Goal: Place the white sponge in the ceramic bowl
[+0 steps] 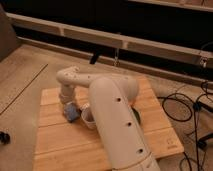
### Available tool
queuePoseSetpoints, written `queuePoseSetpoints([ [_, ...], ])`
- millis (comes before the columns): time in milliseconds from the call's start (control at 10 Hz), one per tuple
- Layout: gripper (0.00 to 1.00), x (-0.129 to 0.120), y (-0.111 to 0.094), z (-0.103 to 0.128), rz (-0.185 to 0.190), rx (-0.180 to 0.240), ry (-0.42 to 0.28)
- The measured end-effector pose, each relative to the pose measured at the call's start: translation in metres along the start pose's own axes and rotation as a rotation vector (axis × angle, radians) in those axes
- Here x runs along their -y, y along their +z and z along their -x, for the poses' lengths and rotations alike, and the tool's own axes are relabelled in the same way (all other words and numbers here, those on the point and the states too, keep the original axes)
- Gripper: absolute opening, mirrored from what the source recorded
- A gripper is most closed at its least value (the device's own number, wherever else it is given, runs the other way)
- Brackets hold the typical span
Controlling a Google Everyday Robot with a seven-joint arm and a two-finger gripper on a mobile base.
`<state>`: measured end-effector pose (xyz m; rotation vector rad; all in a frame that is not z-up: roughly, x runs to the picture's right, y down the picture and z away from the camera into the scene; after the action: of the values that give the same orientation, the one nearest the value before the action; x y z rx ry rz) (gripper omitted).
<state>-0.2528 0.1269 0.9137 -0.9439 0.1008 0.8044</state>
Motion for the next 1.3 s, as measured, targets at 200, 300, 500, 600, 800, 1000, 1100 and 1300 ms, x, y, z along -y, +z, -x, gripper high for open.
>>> queuePoseSetpoints([
  [200, 0.04, 0.004, 0.000, -0.002, 0.007, -0.010, -0.001],
  [300, 0.00, 0.007, 0.000, -0.004, 0.005, -0.013, 0.004],
  [500, 0.00, 0.014, -0.002, -0.008, 0.001, -0.013, 0.032],
  [600, 0.00, 0.016, -0.002, -0.011, -0.003, -0.017, 0.042],
  [800, 0.00, 0.027, -0.013, -0.012, -0.033, -0.008, 0.069],
  [1000, 0.00, 0.045, -0.036, -0.015, -0.087, 0.008, 0.099],
  [1100, 0.00, 0.055, -0.050, -0.018, -0.120, 0.015, 0.115],
  [1300, 0.00, 0.075, -0.083, -0.031, -0.192, 0.032, 0.161],
])
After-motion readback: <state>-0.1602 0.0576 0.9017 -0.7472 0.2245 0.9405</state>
